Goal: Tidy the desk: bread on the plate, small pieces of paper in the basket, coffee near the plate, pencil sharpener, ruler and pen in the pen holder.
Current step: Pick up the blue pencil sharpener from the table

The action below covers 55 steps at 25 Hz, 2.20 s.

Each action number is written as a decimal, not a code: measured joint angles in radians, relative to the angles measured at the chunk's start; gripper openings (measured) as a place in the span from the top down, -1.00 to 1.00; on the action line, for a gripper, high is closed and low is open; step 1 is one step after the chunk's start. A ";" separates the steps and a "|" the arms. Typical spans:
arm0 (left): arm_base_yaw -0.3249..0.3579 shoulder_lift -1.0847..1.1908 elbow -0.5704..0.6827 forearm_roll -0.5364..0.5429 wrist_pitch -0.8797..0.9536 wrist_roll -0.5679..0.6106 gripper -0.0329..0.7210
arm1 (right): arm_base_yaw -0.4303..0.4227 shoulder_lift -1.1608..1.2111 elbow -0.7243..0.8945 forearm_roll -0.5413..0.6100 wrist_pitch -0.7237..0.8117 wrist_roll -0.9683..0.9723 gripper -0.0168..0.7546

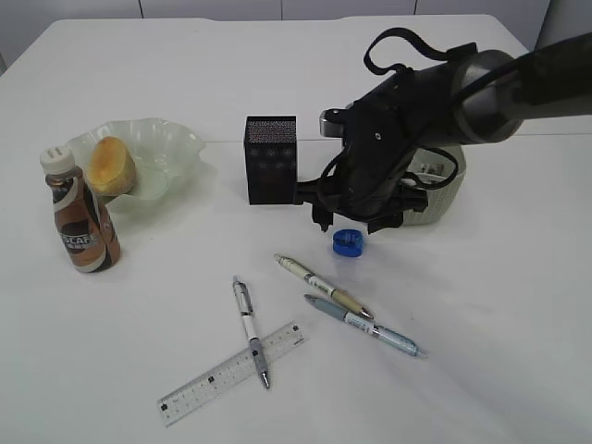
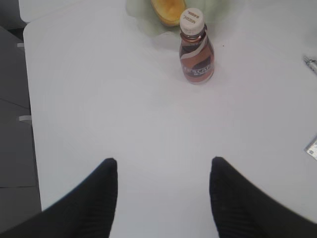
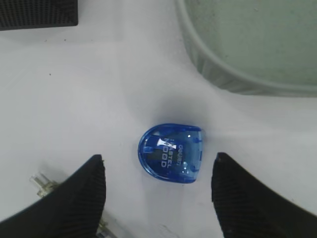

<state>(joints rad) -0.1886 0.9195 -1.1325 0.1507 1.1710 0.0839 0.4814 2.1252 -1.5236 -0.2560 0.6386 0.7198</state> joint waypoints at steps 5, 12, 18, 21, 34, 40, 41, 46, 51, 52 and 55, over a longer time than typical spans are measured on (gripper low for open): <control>0.000 0.000 0.000 0.000 0.000 0.000 -0.24 | 0.000 0.014 0.000 -0.016 -0.022 0.002 -0.32; 0.000 0.000 0.000 0.000 0.000 0.000 -0.24 | 0.000 0.040 0.000 -0.035 -0.024 0.002 -0.32; 0.000 0.000 0.000 0.000 0.000 0.000 -0.24 | 0.000 0.058 0.001 -0.037 -0.024 0.002 -0.32; 0.000 0.000 0.000 0.000 0.000 0.000 -0.24 | 0.000 0.058 0.001 -0.047 -0.025 0.002 -0.32; 0.000 0.000 0.000 0.000 0.000 0.000 -0.24 | 0.000 0.070 0.001 -0.064 -0.026 0.002 -0.32; 0.000 0.000 0.000 0.000 0.000 0.000 -0.24 | 0.000 0.070 0.001 -0.070 -0.029 0.004 -0.32; 0.000 0.000 0.000 0.000 0.000 0.000 -0.24 | 0.000 0.070 0.001 -0.070 -0.029 0.004 -0.32; 0.000 0.000 0.000 0.000 0.000 0.000 -0.24 | 0.000 0.070 0.001 -0.072 -0.035 0.004 -0.32; 0.000 0.000 0.000 0.000 0.000 0.000 -0.24 | 0.000 0.070 0.001 -0.076 -0.040 0.004 -0.32; 0.000 0.000 0.000 0.000 0.000 0.000 -0.24 | 0.000 0.070 0.001 -0.078 -0.040 0.004 -0.32; 0.000 0.000 0.000 0.000 0.000 0.000 -0.24 | 0.000 0.070 0.001 -0.078 -0.041 0.004 -0.32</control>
<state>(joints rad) -0.1886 0.9195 -1.1325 0.1507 1.1710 0.0839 0.4814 2.1955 -1.5221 -0.3342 0.5976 0.7237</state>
